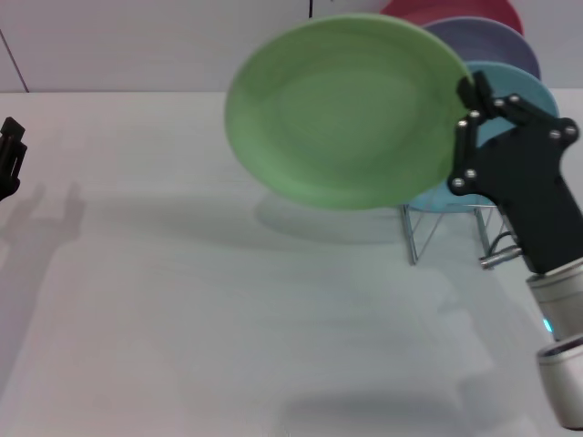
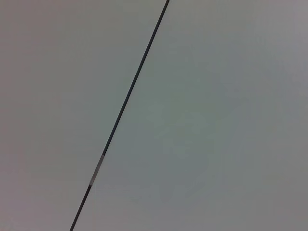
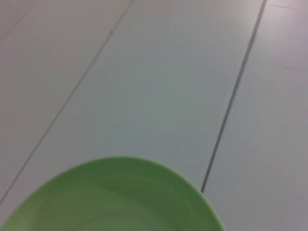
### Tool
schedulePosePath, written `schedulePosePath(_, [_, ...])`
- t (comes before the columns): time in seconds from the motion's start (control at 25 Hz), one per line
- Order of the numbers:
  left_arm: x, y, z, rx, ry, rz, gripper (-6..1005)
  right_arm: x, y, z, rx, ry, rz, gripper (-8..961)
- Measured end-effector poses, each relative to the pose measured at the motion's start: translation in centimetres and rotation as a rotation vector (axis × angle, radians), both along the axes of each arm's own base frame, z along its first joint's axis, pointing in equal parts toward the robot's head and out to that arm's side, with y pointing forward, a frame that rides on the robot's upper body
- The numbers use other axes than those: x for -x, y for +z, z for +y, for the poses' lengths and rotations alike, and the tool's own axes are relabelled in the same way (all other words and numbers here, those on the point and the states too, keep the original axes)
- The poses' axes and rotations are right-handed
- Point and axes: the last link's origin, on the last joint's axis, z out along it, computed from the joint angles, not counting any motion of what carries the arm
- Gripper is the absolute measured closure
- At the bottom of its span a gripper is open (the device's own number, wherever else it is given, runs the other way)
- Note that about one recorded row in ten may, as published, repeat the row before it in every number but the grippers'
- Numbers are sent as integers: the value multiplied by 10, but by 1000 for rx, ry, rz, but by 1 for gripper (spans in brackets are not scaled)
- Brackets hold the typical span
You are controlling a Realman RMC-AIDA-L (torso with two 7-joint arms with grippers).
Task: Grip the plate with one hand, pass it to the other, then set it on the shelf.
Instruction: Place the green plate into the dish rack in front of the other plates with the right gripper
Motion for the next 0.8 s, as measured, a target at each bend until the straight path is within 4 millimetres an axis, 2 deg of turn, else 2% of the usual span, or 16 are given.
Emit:
schedulePosePath(0.48, [0, -1, 0, 4, 2, -2, 485, -31, 24, 0, 43, -37, 187, 935])
schedulePosePath(0.8, [0, -1, 0, 6, 3, -11, 485, -46, 34, -3, 56, -35, 233, 934])
